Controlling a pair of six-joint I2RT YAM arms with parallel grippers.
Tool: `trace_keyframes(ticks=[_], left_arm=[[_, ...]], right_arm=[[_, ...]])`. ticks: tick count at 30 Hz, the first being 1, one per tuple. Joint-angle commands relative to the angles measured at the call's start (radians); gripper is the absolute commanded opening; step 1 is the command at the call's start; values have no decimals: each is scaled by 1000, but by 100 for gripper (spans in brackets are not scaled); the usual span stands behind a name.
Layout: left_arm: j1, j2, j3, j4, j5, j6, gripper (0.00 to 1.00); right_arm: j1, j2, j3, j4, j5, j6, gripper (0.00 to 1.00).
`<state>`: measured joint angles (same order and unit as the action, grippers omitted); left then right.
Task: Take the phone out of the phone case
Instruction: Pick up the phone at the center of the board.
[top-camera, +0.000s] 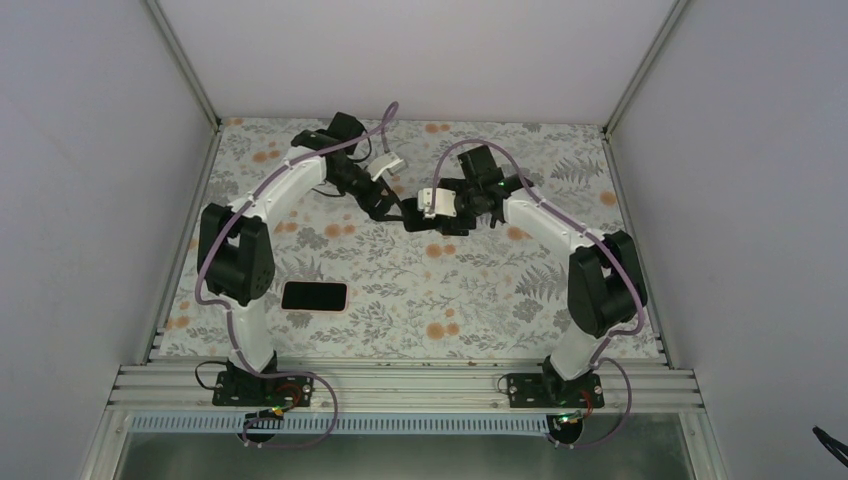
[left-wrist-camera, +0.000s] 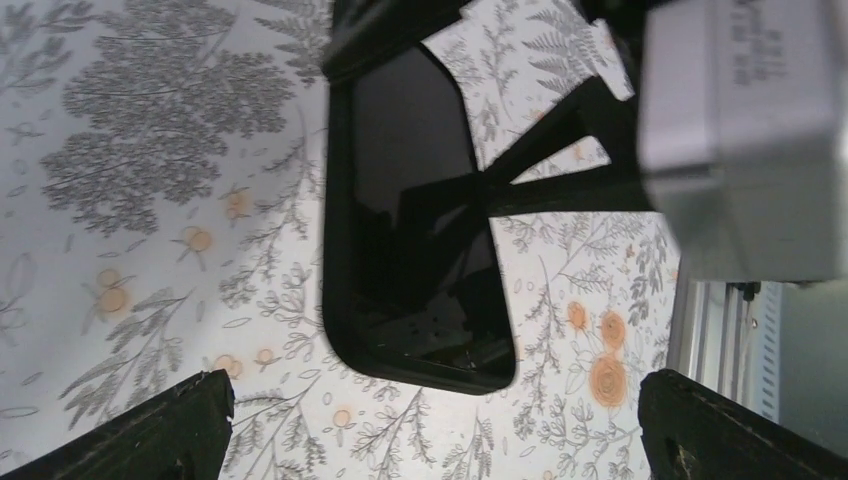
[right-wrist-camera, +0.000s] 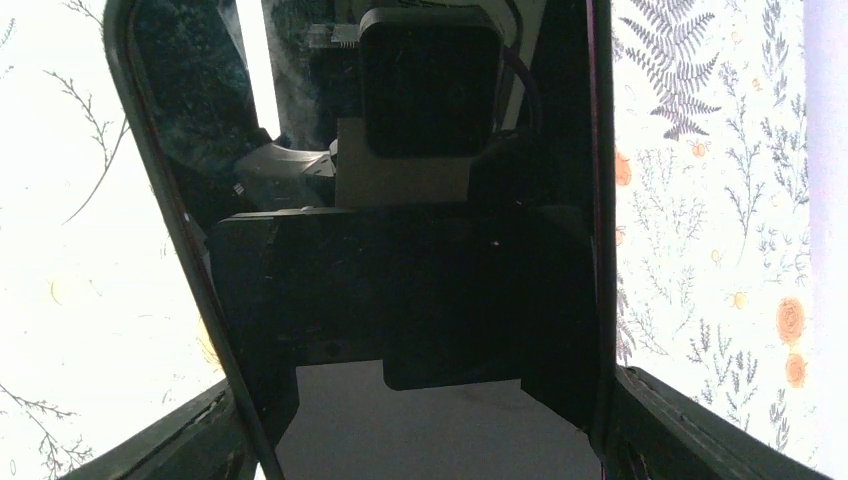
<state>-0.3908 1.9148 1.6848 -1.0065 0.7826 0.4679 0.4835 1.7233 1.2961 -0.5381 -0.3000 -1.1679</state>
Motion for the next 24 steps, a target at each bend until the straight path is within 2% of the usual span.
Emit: trace_keyframes(ticks=[1,9,17,19,22,24], left_arm=[[26,27,41,44,-2,-63,100],[29,83,89,2,50,-78,100],[30,72,77,-24,93,-65,98],[29,74,84,-40,114,-59,89],[29,83,101,-70,142,-47,62],[29,90,111,-92,168,-34,49]], right_arm=[[24,-51,33,53,-33,35,63],[76,-40,76,72,-6,54,63],[110,-39,97,103,54,54,63],[116,-39,95,107,64,51,63],[122,-43,91,115,81,52,63],[127,-50,85,127,96,55,63]])
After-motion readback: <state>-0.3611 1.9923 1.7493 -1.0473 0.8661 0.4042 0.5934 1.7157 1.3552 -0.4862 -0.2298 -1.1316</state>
